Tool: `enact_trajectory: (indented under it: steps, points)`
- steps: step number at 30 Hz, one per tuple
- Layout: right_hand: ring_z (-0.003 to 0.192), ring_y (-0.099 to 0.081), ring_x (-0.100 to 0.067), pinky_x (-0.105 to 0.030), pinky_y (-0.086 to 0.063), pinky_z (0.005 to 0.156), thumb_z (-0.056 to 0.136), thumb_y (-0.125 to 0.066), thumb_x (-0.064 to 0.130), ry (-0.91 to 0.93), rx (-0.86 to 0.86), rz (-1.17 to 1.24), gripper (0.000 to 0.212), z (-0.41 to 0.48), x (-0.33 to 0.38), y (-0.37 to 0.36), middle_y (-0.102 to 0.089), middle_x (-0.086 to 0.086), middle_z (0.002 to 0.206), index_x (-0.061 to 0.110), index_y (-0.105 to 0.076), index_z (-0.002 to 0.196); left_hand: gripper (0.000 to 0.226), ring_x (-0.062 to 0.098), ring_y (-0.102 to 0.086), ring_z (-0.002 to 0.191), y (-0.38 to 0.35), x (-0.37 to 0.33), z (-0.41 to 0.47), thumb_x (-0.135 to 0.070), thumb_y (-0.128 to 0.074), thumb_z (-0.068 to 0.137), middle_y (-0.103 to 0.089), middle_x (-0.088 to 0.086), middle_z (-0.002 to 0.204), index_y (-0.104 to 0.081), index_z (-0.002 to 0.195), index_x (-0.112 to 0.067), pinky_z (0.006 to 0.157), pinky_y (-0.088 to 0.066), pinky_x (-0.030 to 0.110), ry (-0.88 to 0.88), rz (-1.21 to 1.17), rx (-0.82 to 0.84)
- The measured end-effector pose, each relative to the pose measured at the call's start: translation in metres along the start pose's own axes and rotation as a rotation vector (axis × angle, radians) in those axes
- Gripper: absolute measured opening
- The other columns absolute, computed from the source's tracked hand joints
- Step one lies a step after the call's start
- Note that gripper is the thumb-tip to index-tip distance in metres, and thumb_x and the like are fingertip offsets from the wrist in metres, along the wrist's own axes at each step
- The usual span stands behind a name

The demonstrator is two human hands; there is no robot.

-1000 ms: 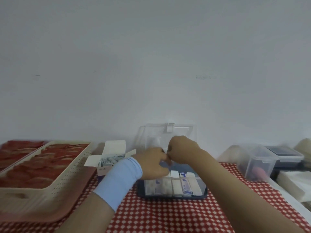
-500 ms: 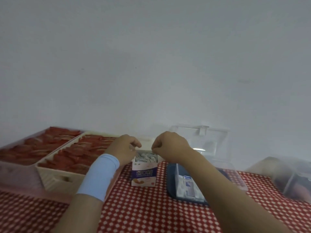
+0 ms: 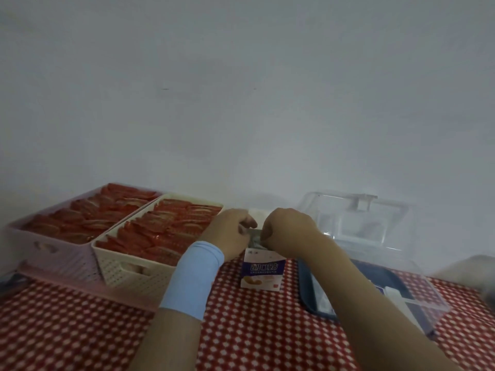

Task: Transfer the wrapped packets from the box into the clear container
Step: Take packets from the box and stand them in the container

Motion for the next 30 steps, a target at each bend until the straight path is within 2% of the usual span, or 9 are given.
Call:
enact_trajectory:
  steps: [6, 11, 18, 21, 23, 24, 26, 28, 30]
  points:
    - [0.082, -0.063, -0.010, -0.027, -0.054, 0.072, 0.096, -0.060, 0.037, -0.030, -0.108, 0.190, 0.013, -0.007, -0.013, 0.003, -0.069, 0.010, 0.091, 0.029, -0.071, 0.098, 0.027, 0.002, -0.056, 0.089, -0.005, 0.003, 0.003, -0.019, -0.060, 0.091, -0.059, -0.015, 0.102, -0.069, 0.116, -0.027, 0.076, -0.039, 0.013, -0.009, -0.043, 0.043]
    - [0.080, -0.063, -0.003, -0.028, -0.058, 0.074, 0.095, -0.065, 0.032, -0.027, -0.260, 0.482, 0.006, -0.011, -0.023, 0.006, -0.067, 0.016, 0.088, 0.030, -0.069, 0.099, 0.013, 0.001, -0.063, 0.087, -0.007, 0.009, 0.006, -0.027, -0.068, 0.087, -0.070, -0.015, 0.094, -0.072, 0.100, -0.030, 0.077, -0.050, 0.019, 0.002, -0.162, -0.011]
    - [0.070, -0.070, -0.001, -0.018, -0.058, 0.065, 0.086, -0.077, 0.024, -0.002, -0.238, 0.804, 0.017, -0.006, -0.036, 0.005, -0.074, 0.011, 0.081, 0.029, -0.074, 0.102, 0.006, 0.009, -0.067, 0.085, -0.004, 0.013, 0.013, -0.025, -0.074, 0.086, -0.072, -0.008, 0.089, -0.074, 0.090, -0.020, 0.079, -0.054, 0.024, 0.006, -0.284, -0.116]
    - [0.055, -0.062, 0.005, -0.014, -0.049, 0.054, 0.088, -0.076, 0.018, -0.052, -0.313, 0.907, 0.011, -0.011, -0.053, 0.014, -0.073, 0.010, 0.069, 0.028, -0.076, 0.090, 0.006, 0.007, -0.067, 0.078, 0.005, 0.014, 0.012, -0.020, -0.073, 0.087, -0.072, -0.007, 0.084, -0.070, 0.082, -0.020, 0.072, -0.051, 0.020, 0.034, -0.347, -0.181]
    - [0.049, -0.055, 0.006, -0.018, -0.046, 0.055, 0.089, -0.074, 0.016, -0.076, -0.406, 0.957, 0.013, -0.017, -0.067, 0.027, -0.073, 0.007, 0.073, 0.029, -0.077, 0.087, 0.010, 0.002, -0.067, 0.071, 0.017, 0.017, 0.010, -0.015, -0.070, 0.089, -0.073, -0.005, 0.081, -0.068, 0.080, -0.019, 0.067, -0.050, 0.015, 0.066, -0.419, -0.275]
    - [0.049, -0.054, 0.006, -0.019, -0.046, 0.056, 0.090, -0.073, 0.016, -0.065, -0.430, 0.980, 0.014, -0.021, -0.070, 0.035, -0.074, 0.006, 0.077, 0.028, -0.078, 0.086, 0.011, 0.004, -0.068, 0.072, 0.025, 0.020, 0.008, -0.013, -0.070, 0.089, -0.073, -0.004, 0.080, -0.067, 0.080, -0.018, 0.068, -0.052, 0.017, 0.082, -0.449, -0.336]
    - [0.049, -0.054, -0.001, -0.020, -0.049, 0.055, 0.090, -0.073, 0.014, 0.003, -0.407, 1.036, 0.013, -0.029, -0.069, 0.049, -0.076, 0.002, 0.081, 0.025, -0.078, 0.083, 0.009, 0.015, -0.071, 0.080, 0.036, 0.024, 0.006, -0.012, -0.071, 0.088, -0.074, -0.001, 0.081, -0.070, 0.081, -0.017, 0.075, -0.057, 0.032, 0.104, -0.506, -0.412]
    - [0.048, -0.054, -0.004, -0.019, -0.049, 0.052, 0.090, -0.073, 0.012, 0.090, -0.324, 1.051, 0.012, -0.035, -0.056, 0.057, -0.076, 0.000, 0.076, 0.021, -0.078, 0.084, 0.006, 0.019, -0.073, 0.082, 0.039, 0.018, 0.006, -0.011, -0.072, 0.087, -0.076, 0.000, 0.084, -0.073, 0.085, -0.017, 0.076, -0.059, 0.036, 0.104, -0.544, -0.358]
    - [0.049, -0.055, 0.002, -0.014, -0.046, 0.052, 0.089, -0.074, 0.012, 0.140, -0.260, 0.997, 0.009, -0.036, -0.043, 0.056, -0.074, 0.003, 0.072, 0.019, -0.078, 0.085, 0.002, 0.015, -0.071, 0.075, 0.029, 0.002, 0.006, -0.011, -0.074, 0.086, -0.077, 0.004, 0.085, -0.074, 0.088, -0.012, 0.070, -0.059, 0.028, 0.090, -0.563, -0.182]
Point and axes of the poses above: each hand's wrist, its own z-axis towards the middle knuckle, its own y-axis out of the back of the hand, x = y × z, the point moved 9 cm from there along z, towards the middle knuckle
